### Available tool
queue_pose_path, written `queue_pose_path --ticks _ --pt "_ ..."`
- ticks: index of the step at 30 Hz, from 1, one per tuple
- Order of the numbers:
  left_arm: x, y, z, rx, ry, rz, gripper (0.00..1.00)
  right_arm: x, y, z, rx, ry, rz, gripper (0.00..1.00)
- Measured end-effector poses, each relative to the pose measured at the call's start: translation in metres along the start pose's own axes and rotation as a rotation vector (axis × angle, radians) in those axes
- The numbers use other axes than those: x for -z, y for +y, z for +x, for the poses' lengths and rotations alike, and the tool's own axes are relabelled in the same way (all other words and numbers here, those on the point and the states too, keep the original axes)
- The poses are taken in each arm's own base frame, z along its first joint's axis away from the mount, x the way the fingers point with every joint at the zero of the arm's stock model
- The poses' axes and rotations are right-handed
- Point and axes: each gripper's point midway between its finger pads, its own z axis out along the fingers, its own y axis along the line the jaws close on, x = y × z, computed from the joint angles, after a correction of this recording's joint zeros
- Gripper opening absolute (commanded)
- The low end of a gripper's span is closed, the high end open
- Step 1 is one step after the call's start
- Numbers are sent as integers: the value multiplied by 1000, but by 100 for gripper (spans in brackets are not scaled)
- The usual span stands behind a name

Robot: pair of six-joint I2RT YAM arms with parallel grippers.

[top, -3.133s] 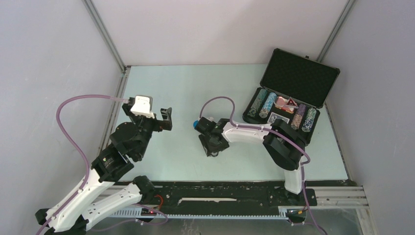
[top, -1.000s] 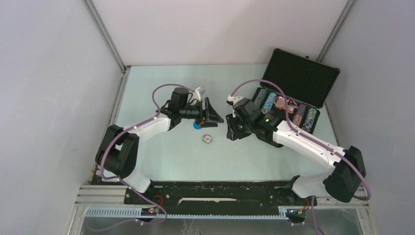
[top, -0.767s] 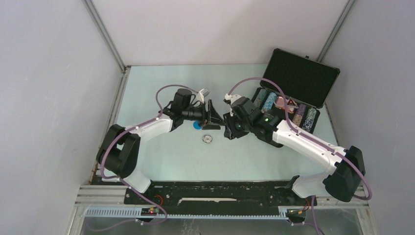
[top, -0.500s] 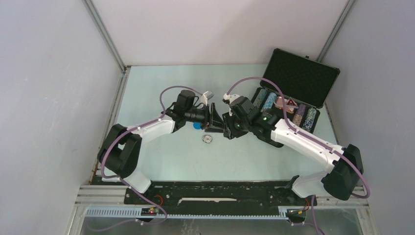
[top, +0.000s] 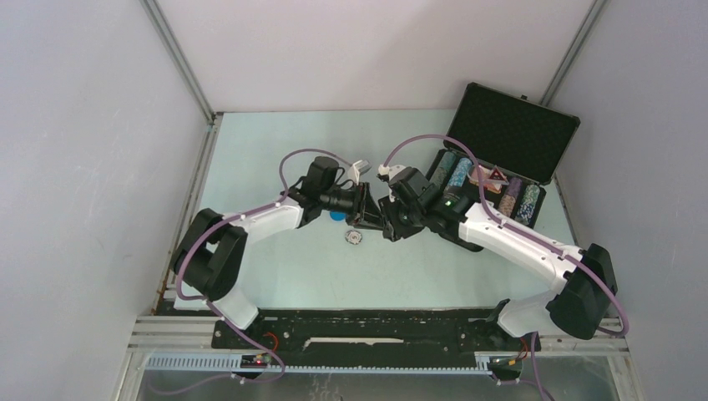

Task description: Pack up texas hold em set

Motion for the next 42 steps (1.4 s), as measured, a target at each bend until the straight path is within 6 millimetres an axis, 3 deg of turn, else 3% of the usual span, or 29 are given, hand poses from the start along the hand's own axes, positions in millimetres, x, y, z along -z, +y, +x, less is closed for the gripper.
queue_pose_path --ticks 4,9,11,17,20,26,32,36,42 --pt "-1 0 2 -13 7 2 4 0 0 1 5 3 4 35" --pt "-1 0 3 -15 9 1 0 0 0 2 6 5 7 41" --pt "-1 0 3 -16 8 1 0 0 0 2 6 5 6 48" --pt "0 -3 3 -29 7 3 0 0 2 1 4 -1 3 86" --pt "1 -6 3 -37 3 6 0 0 2 0 6 -4 4 92" --pt "10 -6 -7 -49 -34 1 0 7 7 -2 -14 -6 -53 90" --pt "24 -13 -18 -79 -82 9 0 53 15 -23 -168 -164 -355 92" --pt "33 -36 -22 -159 -118 48 0 79 12 -38 -240 -258 -488 83" --pt "49 -84 -24 -337 -169 155 0 77 7 -30 -312 -266 -587 74"
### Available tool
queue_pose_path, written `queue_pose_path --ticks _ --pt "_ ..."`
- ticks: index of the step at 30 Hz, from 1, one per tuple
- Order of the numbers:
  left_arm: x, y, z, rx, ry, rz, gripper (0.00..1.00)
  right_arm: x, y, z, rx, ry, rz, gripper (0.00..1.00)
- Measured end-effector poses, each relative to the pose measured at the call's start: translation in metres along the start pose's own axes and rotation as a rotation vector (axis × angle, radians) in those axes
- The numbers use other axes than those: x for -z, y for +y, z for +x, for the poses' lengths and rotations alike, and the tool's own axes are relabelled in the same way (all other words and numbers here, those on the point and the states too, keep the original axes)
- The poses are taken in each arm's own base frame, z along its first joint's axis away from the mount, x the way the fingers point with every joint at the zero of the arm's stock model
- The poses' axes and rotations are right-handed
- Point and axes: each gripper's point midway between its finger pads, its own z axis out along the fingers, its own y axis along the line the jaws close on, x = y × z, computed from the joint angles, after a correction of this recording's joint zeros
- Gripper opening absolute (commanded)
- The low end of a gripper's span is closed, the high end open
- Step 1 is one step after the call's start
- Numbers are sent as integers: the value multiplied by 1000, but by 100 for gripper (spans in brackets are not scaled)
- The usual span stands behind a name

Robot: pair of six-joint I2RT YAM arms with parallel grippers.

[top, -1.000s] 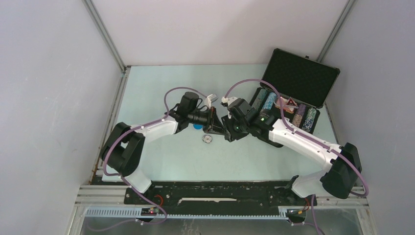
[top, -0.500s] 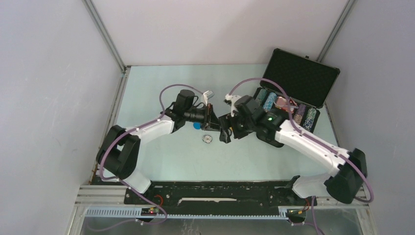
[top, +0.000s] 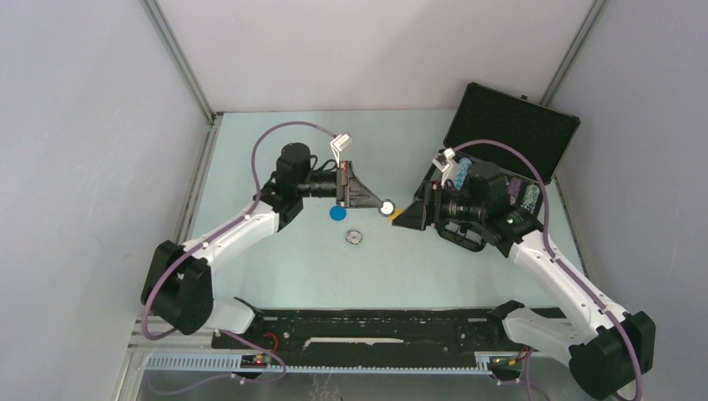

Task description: Pack up texas hold em set

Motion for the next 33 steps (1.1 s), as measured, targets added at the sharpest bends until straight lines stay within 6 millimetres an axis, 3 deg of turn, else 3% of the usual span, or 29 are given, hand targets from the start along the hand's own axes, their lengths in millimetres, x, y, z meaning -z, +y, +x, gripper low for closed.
queue_pose_path --ticks 7,24,33 --pt "-3 -28 10 -85 27 91 0 5 15 2 -9 -40 -117 60" --pt "-3 -42 18 -114 49 131 0 14 44 -9 31 -114 -235 25" --pt "-2 -47 19 -126 50 141 0 13 49 -9 34 -116 -249 19"
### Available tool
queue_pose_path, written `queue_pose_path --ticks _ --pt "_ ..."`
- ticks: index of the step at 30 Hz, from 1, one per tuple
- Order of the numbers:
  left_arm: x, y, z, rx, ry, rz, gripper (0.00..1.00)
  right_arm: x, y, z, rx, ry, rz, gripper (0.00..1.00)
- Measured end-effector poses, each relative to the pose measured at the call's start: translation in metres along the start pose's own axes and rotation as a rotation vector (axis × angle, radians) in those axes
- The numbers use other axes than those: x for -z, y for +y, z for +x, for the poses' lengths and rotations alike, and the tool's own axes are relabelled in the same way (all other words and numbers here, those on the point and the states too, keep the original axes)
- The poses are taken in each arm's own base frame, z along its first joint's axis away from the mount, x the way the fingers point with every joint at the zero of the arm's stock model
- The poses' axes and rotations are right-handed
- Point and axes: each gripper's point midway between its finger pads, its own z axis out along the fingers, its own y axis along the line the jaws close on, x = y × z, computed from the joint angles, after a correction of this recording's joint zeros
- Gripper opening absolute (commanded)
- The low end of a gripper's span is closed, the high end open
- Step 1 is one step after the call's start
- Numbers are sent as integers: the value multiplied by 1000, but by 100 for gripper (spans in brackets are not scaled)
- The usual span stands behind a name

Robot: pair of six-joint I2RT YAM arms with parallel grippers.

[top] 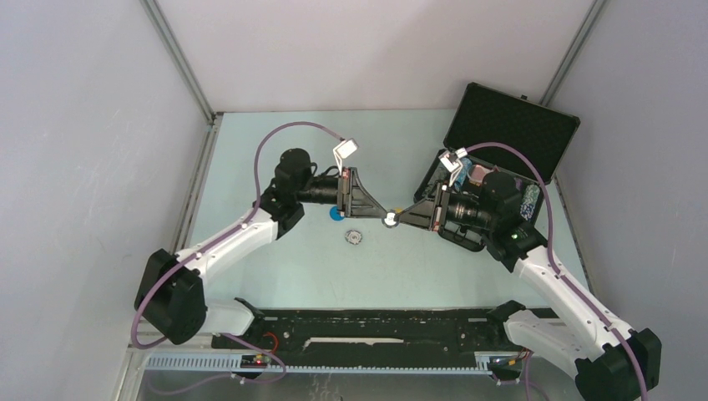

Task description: Pack up texas hold em set

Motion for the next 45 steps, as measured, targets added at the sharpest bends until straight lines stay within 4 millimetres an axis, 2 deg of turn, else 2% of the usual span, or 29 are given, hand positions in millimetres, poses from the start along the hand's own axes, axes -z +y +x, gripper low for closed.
queue_pose_path --ticks 4,5,7,8,9,10,12,16,19,22,25,28,30,33,36,40,45 --pt "1 -1 0 -3 0 2 0 -1 2 0 5 1 -9 0" --pt "1 -2 0 -3 -1 2 1 -1 3 0 8 1 -12 0" --pt "2 -3 -1 -5 -2 3 24 -1 4 0 11 1 -18 0" --pt "2 -3 -1 -3 -3 1 46 -1 4 0 13 1 -19 0" --pt "2 -2 0 -4 -5 -8 55 -1 5 0 13 1 -20 0" --pt "2 0 0 -8 -7 -20 76 -2 4 0 12 -1 -17 0" --pt "3 9 4 2 -7 -72 98 -2 1 -1 10 -10 0 0" --pt "14 24 2 19 -47 -191 100 -1 -14 -4 10 -37 71 0" --pt "33 39 -12 10 -127 -310 100 3 -31 -8 49 -58 145 0" --pt "59 63 -25 18 -209 -464 100 8 -59 -12 152 -63 250 0" --pt "79 83 -31 42 -262 -583 100 7 -92 -26 344 -36 357 0" --pt "87 86 -34 38 -293 -632 100 -2 -125 -47 561 26 437 0" --pt "90 83 -38 16 -312 -647 100 -10 -143 -63 644 51 475 0" --pt "97 78 -45 -33 -343 -673 100 -18 -164 -94 718 24 527 0" --pt "105 72 -50 -101 -390 -693 100 -19 -179 -110 774 1 569 0" --pt "114 71 -51 -159 -421 -726 100 -20 -205 -105 821 61 615 0" --pt "123 81 -55 -218 -431 -794 100 -13 -241 -80 820 192 663 0"
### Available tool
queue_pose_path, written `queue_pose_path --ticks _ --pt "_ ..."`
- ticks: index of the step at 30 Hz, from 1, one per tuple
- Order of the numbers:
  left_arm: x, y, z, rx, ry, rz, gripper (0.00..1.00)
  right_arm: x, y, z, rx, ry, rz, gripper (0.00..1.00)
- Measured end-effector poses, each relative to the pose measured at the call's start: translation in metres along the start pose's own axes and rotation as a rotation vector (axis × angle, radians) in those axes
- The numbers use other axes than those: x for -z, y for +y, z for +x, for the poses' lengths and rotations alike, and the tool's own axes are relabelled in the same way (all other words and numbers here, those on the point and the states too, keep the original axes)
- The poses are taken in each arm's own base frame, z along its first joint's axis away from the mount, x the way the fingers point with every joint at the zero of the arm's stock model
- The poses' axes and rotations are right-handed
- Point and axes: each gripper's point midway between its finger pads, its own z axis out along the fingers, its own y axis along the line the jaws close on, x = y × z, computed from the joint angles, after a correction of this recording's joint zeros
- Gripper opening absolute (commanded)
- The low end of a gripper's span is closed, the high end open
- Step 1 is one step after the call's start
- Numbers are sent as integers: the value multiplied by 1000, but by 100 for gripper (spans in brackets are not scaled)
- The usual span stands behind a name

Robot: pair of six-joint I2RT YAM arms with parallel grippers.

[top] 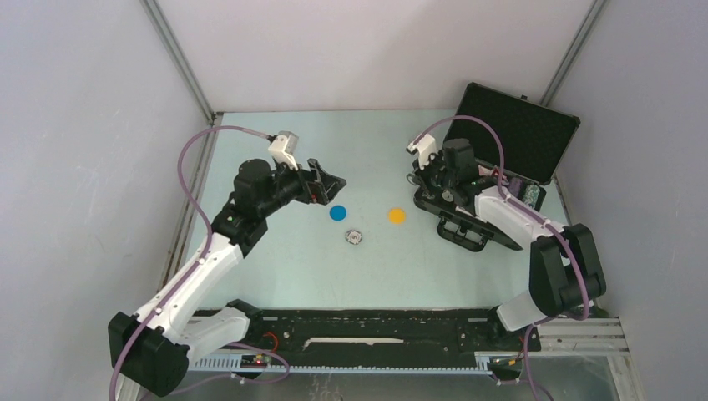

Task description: Pack up texas hold em set

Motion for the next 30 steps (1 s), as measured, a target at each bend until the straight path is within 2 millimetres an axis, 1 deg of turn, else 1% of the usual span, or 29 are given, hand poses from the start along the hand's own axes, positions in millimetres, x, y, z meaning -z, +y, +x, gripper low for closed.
queue_pose_path --ticks 2,5,8,14,18,23,28,30 --pt "-1 5 -4 -27 -20 -23 100 -1 0 12 10 34 -9 0" --pt "-2 11 -5 -49 -39 -48 100 1 3 21 29 66 -33 0" --pt "-2 14 -8 -62 -51 -62 100 4 9 32 59 106 -65 0" --pt "-2 15 -9 -73 -55 -65 100 13 18 61 87 187 -94 0" --pt "-2 15 -9 -74 -55 -65 100 12 17 62 103 201 -67 0" --pt "-1 14 -10 -75 -59 -65 100 11 11 60 128 210 -17 0" --pt "3 17 -14 -88 -78 -89 100 8 7 69 128 242 7 0" --pt "3 18 -15 -92 -80 -94 100 7 4 69 130 245 20 0"
